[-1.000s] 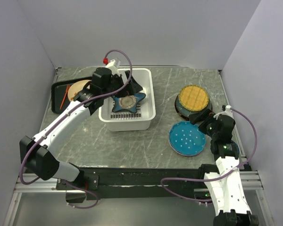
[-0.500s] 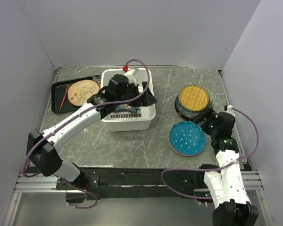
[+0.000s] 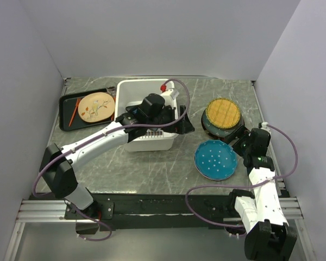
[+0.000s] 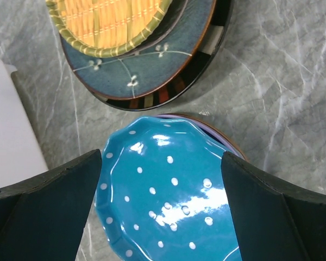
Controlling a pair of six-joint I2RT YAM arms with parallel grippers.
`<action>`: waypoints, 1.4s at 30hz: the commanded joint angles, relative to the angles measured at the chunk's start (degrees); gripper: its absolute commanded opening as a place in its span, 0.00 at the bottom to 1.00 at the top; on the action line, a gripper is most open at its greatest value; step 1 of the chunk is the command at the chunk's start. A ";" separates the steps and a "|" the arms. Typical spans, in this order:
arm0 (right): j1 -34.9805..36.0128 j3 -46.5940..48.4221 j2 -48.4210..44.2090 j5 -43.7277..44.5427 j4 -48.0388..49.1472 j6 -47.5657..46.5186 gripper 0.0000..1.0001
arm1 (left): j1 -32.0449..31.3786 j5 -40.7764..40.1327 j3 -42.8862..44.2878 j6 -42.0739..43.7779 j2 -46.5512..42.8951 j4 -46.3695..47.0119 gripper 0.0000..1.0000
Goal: Place the plates into the plastic bin on the countertop
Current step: Pick up the plate from the corner of the board.
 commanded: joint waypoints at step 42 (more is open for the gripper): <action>-1.89 -3.30 7.50 2.05 7.21 0.72 0.97 | -12.39 -9.70 14.38 -0.08 24.12 -5.38 0.86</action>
